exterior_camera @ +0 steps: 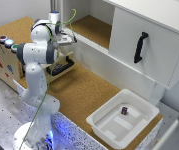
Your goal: Turn off the blue light lamp
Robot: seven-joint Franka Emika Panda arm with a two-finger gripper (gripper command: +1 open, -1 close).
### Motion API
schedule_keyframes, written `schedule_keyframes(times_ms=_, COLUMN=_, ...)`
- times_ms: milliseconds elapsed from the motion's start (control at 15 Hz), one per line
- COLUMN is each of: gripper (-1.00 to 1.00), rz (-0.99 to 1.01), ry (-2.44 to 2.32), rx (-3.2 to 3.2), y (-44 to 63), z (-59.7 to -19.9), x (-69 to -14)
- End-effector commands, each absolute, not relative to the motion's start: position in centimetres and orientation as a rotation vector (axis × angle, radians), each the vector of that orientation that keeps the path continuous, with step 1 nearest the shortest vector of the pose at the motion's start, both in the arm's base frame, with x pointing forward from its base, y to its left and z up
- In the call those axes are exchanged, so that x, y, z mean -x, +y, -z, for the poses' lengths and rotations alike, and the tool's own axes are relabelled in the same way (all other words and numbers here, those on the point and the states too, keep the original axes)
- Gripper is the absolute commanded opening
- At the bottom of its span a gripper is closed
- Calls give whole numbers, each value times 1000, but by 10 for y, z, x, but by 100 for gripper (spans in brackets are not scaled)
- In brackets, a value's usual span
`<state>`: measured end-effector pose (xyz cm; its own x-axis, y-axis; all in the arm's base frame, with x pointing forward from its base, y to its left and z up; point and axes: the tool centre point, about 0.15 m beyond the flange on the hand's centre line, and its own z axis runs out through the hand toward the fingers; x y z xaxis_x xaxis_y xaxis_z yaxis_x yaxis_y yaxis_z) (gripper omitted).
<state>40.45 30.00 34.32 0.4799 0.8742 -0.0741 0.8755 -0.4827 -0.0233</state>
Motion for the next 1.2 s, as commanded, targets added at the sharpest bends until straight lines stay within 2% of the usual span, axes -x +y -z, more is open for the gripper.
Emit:
schedule_keyframes(times_ms=0, gripper=100, rz=52, ry=1641, rx=-2730, y=287, z=-363, x=-391)
schedule_keyframes(times_ms=933, gripper=100, rz=52, ry=1641, rx=-2730, y=287, z=-363, x=-391)
schedule_keyframes(times_ms=1000, gripper=100, rz=79, ry=1618, rx=-2678, y=297, z=-366, x=-396)
schedule_keyframes(times_ms=1133, gripper=100, rz=-36, ry=1699, rx=-2599, y=305, z=-402, x=-385)
